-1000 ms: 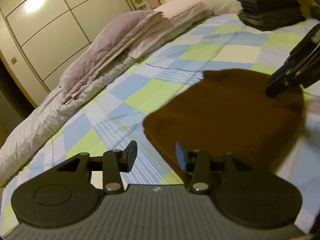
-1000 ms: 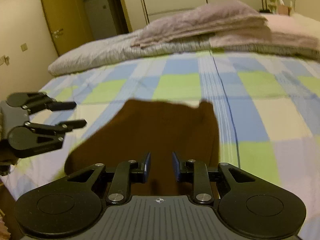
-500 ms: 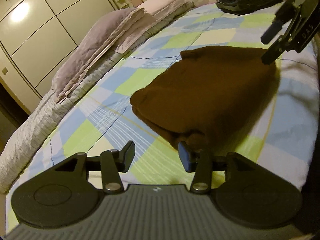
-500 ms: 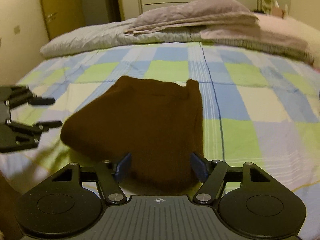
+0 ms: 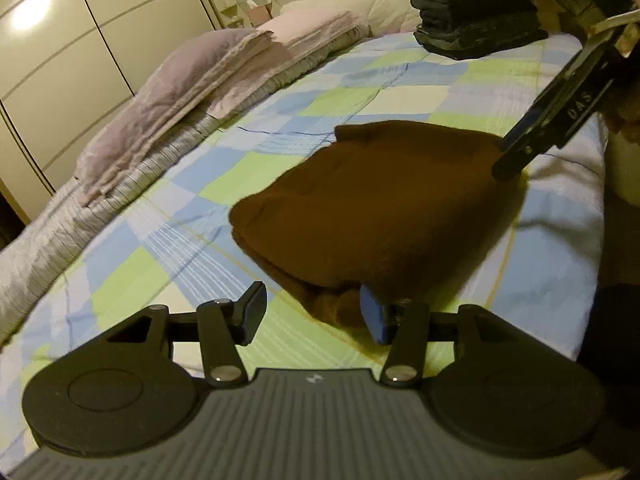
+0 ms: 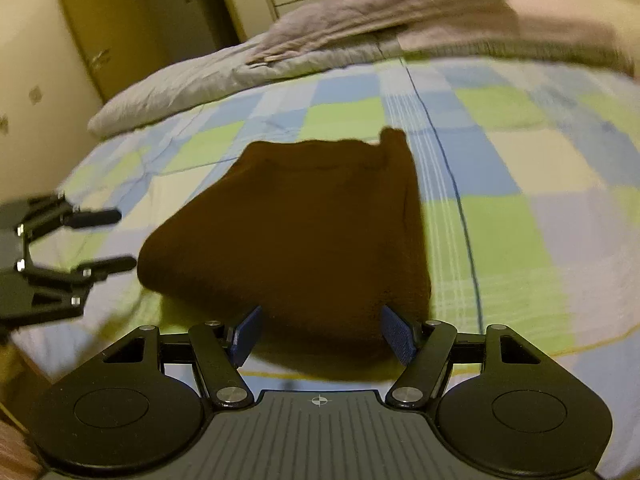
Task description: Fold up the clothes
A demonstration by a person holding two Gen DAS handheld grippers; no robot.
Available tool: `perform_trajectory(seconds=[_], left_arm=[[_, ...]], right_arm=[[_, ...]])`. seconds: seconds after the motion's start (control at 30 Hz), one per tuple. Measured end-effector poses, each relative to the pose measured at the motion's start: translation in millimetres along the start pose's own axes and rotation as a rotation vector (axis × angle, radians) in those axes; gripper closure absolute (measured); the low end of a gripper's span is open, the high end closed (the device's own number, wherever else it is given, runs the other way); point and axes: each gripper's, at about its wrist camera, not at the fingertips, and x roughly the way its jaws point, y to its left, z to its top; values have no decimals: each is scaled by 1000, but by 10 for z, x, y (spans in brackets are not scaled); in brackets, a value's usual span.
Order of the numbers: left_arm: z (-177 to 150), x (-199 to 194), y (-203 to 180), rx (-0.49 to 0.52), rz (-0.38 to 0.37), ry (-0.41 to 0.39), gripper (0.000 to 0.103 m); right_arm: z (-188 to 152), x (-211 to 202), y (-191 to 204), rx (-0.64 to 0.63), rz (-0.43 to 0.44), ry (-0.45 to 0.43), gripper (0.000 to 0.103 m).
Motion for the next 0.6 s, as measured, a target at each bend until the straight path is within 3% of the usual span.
perform_trajectory(seconds=[0.2,0.37,0.6], left_arm=[[-43,-4,1,7,2,19,56],[-43,-222,-6,0,20,-41,56],[-15,-310,-144,1,-69,-120,51]], right_arm=[[120,58,-158,85,33,26,34],[155,-8,-131,93,25,20,34],[76,-83,-10,42,-9,13,34]])
